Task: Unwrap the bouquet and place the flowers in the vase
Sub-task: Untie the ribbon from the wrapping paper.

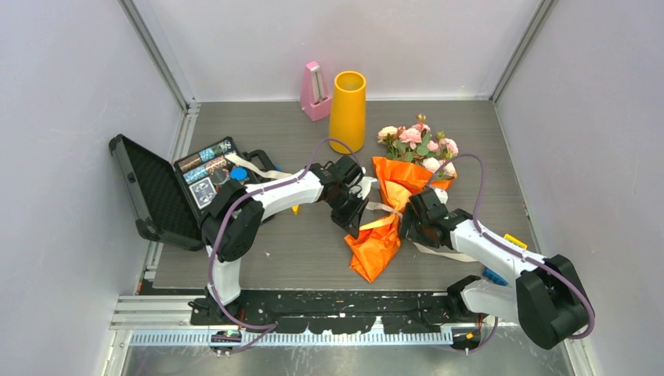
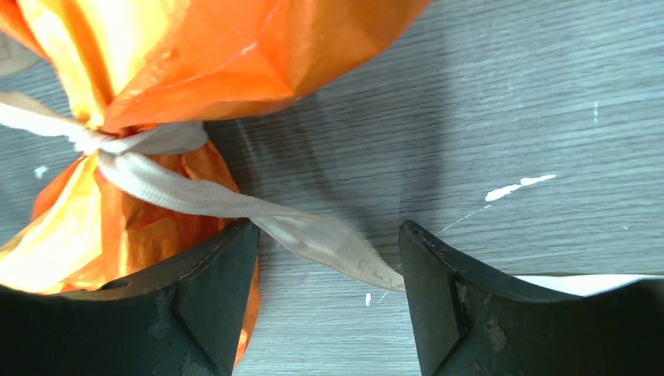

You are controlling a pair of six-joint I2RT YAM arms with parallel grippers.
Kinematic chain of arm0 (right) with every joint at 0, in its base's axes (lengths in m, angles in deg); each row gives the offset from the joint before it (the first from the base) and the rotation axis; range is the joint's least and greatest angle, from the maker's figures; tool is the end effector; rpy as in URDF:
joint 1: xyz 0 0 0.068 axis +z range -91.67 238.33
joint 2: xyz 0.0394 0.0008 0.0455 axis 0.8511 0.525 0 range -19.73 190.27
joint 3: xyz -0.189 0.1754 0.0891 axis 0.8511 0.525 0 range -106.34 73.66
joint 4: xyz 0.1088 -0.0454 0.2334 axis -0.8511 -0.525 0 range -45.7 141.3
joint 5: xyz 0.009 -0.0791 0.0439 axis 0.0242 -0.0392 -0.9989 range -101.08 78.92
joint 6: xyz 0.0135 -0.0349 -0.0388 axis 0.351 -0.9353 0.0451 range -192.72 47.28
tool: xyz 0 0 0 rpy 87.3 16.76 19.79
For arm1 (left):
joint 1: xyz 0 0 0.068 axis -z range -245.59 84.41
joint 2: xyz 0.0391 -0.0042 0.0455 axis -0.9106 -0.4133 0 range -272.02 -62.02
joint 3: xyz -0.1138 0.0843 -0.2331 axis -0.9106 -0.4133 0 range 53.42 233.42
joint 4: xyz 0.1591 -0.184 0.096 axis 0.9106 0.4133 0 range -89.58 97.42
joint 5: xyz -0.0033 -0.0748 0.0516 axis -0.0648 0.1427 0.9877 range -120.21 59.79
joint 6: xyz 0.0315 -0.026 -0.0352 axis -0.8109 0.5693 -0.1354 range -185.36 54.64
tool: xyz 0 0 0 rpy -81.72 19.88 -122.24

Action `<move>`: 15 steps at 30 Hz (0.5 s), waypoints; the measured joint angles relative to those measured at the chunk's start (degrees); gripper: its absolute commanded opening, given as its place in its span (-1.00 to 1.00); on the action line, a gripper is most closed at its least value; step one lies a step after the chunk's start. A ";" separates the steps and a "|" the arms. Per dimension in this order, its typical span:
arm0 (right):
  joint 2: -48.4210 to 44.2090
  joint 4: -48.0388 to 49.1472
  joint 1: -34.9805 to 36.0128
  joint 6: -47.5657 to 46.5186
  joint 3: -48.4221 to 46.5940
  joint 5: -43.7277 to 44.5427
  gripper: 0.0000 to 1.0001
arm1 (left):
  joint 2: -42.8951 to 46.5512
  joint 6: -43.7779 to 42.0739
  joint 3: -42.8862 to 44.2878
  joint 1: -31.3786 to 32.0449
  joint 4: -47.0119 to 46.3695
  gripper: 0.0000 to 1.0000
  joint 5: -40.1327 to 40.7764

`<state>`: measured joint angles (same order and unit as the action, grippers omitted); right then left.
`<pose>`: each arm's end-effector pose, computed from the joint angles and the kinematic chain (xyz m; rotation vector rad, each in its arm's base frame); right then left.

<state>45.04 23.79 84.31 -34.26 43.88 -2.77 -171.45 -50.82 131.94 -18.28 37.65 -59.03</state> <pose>0.1758 0.0801 0.1641 0.3353 2.6331 0.1830 0.2505 -0.2968 0.1904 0.9654 2.7685 -0.9361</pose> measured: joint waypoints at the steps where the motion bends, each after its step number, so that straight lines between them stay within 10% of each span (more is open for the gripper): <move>1: 0.33 -0.20 0.39 0.35 -0.13 0.72 0.42 | 0.00 -0.02 0.00 0.00 0.02 -1.00 0.09; 4: 2.78 -1.51 1.20 1.57 -1.36 3.56 0.25 | 0.00 -0.04 0.00 0.00 0.13 -1.00 0.33; 11: 4.87 -4.26 1.81 4.15 -2.73 8.37 -0.87 | 0.00 -0.11 0.00 -0.02 0.31 -1.00 0.74; 15: 2.40 -7.13 1.95 4.02 -3.76 9.49 -1.00 | 0.00 -0.24 0.00 0.00 0.35 -1.00 0.94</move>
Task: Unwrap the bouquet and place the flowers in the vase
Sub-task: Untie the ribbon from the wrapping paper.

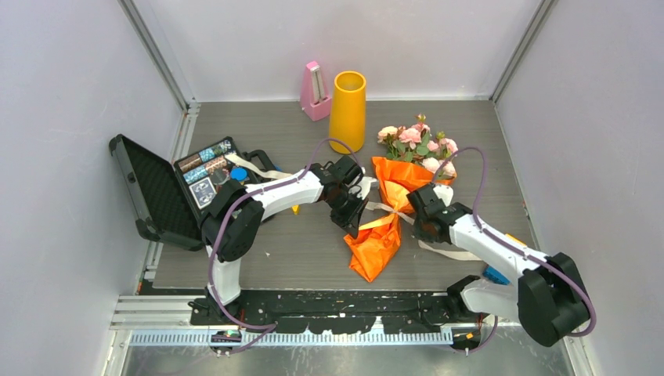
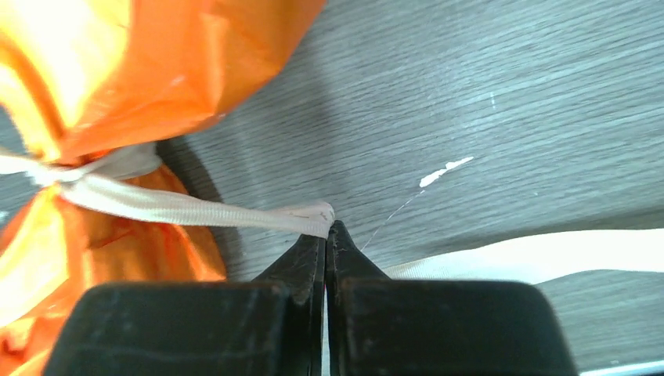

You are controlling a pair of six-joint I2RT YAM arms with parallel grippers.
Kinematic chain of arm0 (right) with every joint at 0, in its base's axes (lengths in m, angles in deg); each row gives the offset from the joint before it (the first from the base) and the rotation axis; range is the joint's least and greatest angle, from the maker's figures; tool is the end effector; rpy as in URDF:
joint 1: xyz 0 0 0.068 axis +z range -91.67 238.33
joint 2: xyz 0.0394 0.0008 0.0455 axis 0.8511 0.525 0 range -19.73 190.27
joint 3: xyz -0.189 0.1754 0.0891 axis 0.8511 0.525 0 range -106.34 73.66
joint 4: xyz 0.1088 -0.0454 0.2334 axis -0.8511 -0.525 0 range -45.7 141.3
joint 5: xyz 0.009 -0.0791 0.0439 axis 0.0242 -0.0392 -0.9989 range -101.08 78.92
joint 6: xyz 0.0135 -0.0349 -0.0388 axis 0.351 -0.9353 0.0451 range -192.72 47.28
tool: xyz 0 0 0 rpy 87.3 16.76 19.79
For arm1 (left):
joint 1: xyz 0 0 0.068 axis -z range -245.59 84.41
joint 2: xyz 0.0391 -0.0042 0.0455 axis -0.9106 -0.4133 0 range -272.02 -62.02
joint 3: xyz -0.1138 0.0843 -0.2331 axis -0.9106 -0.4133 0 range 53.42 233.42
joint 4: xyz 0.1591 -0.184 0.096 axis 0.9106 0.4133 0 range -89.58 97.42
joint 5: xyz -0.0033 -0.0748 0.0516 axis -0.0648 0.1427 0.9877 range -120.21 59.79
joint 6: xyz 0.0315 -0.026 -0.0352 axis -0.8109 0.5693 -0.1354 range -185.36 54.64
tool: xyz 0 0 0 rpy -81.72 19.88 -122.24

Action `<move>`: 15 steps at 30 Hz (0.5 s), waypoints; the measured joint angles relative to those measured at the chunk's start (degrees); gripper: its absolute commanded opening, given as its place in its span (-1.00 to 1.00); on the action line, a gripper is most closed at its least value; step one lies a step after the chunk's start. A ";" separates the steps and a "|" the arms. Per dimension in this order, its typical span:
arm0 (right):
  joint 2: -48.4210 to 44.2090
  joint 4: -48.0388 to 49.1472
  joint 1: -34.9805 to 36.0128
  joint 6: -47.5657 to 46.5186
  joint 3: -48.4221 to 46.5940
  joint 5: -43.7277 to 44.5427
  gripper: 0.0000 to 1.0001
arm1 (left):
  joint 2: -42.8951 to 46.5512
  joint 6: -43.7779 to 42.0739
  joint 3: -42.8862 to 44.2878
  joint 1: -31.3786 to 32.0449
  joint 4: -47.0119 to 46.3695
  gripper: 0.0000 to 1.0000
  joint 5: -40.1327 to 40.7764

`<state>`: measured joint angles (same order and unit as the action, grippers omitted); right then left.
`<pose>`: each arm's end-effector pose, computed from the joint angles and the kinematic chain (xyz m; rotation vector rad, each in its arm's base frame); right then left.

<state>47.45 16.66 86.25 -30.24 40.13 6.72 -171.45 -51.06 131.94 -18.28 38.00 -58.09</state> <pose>0.1772 0.0817 0.1708 0.4157 2.6244 -0.0464 0.2505 -0.2961 0.1899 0.9654 2.7718 -0.9103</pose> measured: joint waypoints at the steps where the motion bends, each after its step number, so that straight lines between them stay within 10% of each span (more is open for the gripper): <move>1: -0.90 -1.11 0.00 -0.11 -0.83 0.26 -1.00 | 0.00 0.00 0.00 0.00 0.00 -1.00 0.04; 15: 2.14 -5.75 0.11 -4.74 -17.07 2.19 -0.99 | 0.00 -0.04 0.00 0.00 0.31 -1.00 0.87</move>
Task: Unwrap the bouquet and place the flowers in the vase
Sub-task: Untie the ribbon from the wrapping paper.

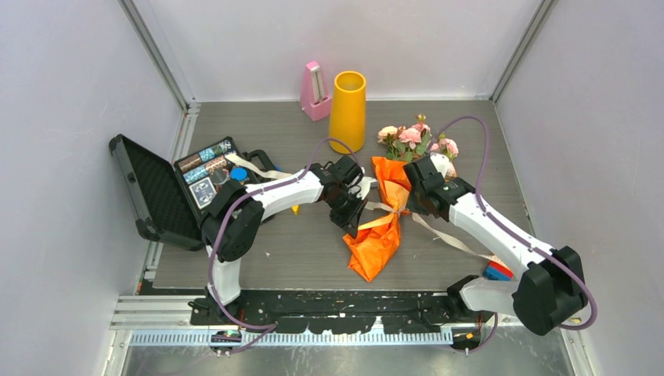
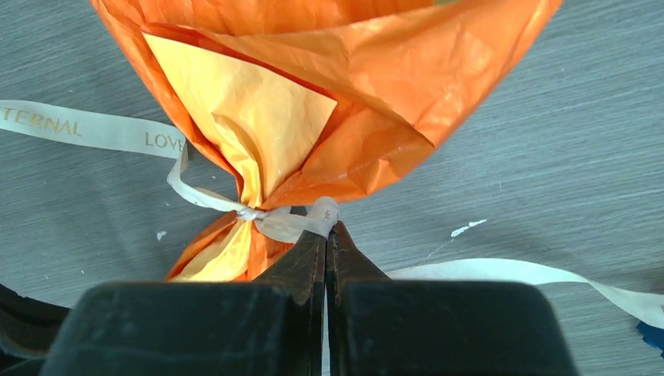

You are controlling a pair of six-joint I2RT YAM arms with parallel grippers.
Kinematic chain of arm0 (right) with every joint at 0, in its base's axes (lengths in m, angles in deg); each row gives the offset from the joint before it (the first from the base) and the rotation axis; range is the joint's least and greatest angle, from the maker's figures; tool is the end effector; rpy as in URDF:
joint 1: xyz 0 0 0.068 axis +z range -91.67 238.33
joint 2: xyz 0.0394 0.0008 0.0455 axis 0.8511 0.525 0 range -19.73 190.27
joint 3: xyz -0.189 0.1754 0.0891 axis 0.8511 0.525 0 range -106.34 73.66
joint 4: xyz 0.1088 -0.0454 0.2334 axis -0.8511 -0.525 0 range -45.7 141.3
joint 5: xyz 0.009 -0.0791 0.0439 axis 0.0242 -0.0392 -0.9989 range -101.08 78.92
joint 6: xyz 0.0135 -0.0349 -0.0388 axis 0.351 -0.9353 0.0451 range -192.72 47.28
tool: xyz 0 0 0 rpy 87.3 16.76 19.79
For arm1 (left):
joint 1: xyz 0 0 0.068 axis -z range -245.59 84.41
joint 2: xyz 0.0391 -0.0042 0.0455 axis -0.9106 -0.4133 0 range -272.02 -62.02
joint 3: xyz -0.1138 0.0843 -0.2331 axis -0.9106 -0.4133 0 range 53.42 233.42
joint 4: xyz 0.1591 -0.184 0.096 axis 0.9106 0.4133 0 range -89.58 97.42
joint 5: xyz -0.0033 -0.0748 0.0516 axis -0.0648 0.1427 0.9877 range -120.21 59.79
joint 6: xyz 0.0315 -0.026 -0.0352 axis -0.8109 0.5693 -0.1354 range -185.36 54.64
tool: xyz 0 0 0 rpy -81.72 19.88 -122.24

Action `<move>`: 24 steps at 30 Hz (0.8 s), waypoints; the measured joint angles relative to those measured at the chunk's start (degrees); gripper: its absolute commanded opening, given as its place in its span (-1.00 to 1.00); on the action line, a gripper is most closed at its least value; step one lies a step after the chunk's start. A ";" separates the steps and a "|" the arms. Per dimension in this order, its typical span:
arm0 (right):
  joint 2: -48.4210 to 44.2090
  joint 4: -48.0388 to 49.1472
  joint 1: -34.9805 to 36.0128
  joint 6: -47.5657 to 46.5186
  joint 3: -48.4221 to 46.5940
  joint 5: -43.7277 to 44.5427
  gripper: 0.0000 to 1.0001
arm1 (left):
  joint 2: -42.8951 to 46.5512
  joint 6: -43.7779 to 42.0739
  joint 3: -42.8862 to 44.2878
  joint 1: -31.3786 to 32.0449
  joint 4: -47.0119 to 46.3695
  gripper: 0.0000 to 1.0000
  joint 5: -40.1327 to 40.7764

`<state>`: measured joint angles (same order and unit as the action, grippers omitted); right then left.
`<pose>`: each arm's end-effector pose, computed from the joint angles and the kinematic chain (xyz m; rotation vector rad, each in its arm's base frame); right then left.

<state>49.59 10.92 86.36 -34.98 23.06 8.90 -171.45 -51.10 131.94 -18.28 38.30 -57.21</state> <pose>0.2117 0.0990 0.2465 0.3336 2.4865 0.0052 0.2506 -0.2954 0.1895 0.9613 2.7766 -0.8867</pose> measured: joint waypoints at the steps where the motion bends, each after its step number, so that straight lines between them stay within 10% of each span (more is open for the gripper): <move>1: 0.70 0.00 0.00 -0.20 -0.52 0.09 -0.99 | 0.00 0.00 0.00 0.00 0.02 -1.00 0.02; 24: 9.62 9.11 0.11 -0.11 -4.52 -1.01 -1.00 | 0.00 -0.17 0.00 0.81 0.13 -1.00 0.04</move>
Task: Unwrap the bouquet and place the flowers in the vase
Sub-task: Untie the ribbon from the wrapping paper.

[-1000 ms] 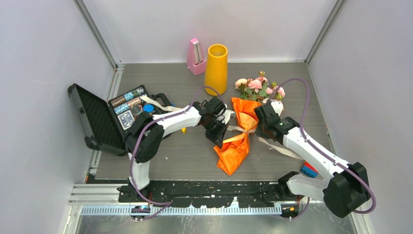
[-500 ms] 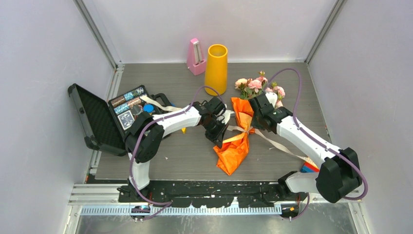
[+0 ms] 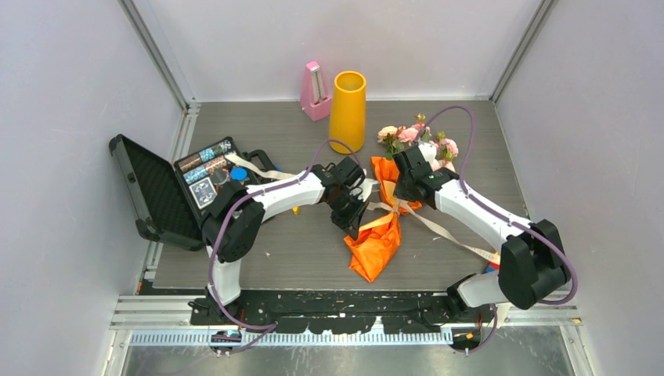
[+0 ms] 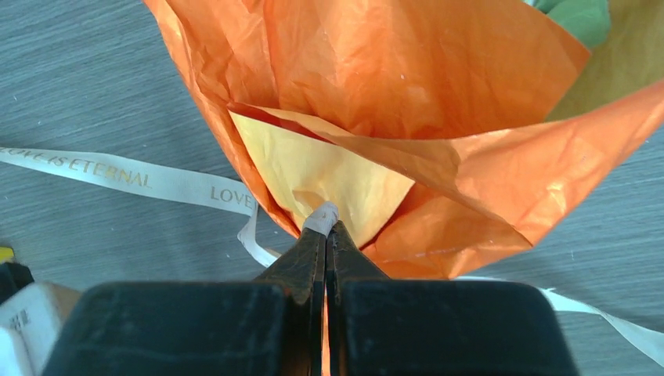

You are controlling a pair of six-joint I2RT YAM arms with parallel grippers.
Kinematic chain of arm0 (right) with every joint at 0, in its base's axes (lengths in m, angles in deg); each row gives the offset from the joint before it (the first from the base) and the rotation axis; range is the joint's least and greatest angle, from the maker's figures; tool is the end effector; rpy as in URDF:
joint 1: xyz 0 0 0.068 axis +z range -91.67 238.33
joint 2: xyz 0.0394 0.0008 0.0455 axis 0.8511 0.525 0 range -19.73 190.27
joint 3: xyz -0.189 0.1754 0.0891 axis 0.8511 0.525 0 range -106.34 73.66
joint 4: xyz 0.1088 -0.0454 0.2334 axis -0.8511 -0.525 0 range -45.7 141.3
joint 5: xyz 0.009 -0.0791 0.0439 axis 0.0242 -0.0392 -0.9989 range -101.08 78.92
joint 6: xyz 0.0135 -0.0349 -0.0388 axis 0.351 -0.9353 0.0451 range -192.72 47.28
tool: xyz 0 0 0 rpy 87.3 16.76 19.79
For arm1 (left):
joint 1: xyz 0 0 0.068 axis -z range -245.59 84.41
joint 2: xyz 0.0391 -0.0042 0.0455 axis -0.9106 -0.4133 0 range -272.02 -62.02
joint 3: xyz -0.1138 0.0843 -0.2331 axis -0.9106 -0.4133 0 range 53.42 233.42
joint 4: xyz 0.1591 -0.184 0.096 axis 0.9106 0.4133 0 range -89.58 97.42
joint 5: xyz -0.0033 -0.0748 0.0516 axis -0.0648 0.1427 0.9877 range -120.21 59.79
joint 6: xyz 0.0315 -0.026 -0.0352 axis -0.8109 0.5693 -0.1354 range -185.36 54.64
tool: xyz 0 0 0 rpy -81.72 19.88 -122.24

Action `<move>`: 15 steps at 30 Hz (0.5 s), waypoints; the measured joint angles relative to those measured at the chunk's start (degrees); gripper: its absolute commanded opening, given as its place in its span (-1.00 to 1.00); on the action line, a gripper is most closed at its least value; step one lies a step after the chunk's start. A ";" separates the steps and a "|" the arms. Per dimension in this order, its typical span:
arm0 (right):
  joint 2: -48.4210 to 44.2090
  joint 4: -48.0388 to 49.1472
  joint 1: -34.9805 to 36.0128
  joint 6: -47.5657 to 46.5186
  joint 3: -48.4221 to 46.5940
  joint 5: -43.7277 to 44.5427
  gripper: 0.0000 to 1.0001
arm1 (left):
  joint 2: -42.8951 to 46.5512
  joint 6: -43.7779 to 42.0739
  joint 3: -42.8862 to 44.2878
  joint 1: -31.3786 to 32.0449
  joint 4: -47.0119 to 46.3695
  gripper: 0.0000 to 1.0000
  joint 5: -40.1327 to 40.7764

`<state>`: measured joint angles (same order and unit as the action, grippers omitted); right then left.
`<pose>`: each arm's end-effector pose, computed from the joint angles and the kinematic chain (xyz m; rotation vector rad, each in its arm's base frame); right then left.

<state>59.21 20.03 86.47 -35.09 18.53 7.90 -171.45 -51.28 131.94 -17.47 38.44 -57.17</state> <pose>0.2519 0.1217 0.2403 0.3319 2.4369 0.0745 0.2463 -0.2987 0.1894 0.9860 2.7735 -0.8861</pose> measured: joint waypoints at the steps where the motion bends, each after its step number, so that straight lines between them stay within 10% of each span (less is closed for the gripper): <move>1: 0.52 0.57 0.00 0.07 -0.02 -0.04 -1.00 | 0.00 -0.04 0.00 0.04 0.00 -1.00 0.00; 15: 7.21 5.29 0.04 1.09 -2.19 3.04 -1.00 | -0.11 -0.92 0.00 1.05 -0.02 -1.00 0.09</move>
<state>66.42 25.32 86.52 -34.00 16.34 10.94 -171.56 -52.19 131.94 -16.42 38.41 -57.08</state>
